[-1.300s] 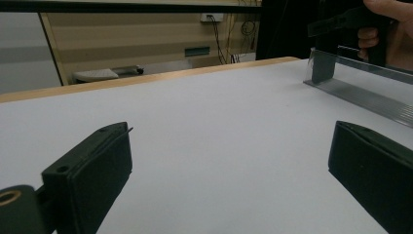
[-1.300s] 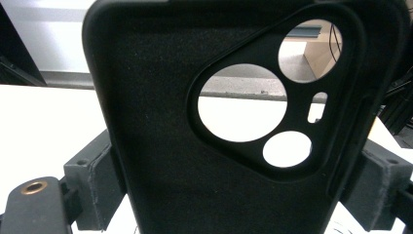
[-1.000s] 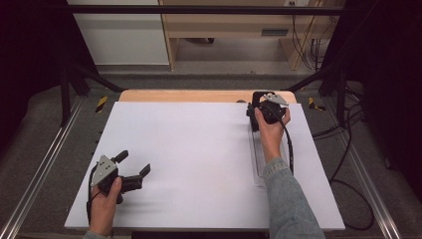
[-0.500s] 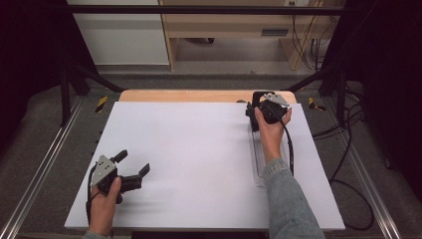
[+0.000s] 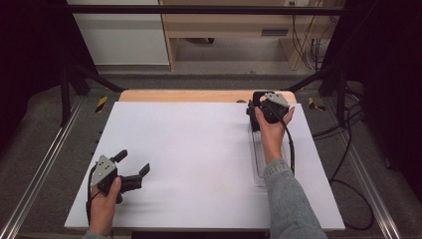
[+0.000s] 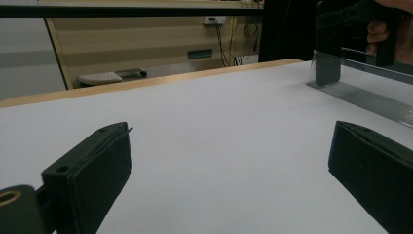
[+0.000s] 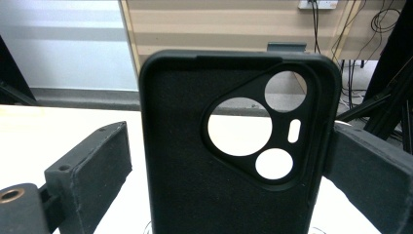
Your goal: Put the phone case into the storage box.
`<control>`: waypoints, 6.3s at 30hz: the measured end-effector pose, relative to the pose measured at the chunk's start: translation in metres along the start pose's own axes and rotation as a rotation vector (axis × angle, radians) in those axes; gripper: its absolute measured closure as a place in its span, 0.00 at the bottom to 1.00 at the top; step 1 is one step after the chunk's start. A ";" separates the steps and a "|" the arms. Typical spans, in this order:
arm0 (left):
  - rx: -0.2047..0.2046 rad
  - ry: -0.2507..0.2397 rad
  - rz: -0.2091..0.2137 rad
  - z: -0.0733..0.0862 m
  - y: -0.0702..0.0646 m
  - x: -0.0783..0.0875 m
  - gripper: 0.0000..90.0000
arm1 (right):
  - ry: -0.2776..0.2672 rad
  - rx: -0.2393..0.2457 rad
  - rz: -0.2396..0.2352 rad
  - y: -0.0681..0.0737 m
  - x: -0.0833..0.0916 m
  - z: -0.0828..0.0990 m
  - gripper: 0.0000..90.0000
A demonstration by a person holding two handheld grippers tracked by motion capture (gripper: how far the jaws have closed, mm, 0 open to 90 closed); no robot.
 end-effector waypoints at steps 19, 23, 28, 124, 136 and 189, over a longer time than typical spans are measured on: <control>-0.005 0.004 0.004 0.001 -0.002 -0.001 0.03 | -0.050 0.021 -0.008 0.001 0.022 -0.015 0.06; -0.005 0.005 0.005 0.001 -0.002 -0.001 0.03 | -0.045 0.019 -0.012 -0.001 0.023 -0.014 0.06; -0.003 0.005 0.006 0.001 -0.002 -0.001 0.03 | -0.045 0.004 -0.024 0.000 0.023 -0.016 0.06; -0.028 -0.030 0.003 -0.005 0.004 0.019 0.02 | -0.063 -0.056 -0.380 0.033 0.112 -0.056 0.04; -0.025 -0.031 -0.010 -0.005 0.006 0.020 0.02 | -0.092 -0.052 -0.406 0.031 0.129 -0.065 0.03; -0.005 -0.069 -0.006 -0.012 0.010 0.027 0.02 | -0.192 -0.101 -0.284 -0.012 0.154 -0.078 0.02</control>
Point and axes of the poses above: each handheld gripper's, and its own axes: x roughly backward along the jaws, z roughly out of its underside, y roughly to its left, the point moved 8 cm from there along -x, roughly forward along the jaws, and after that the axes turned 4 degrees about -y, right-handed, at the moved point
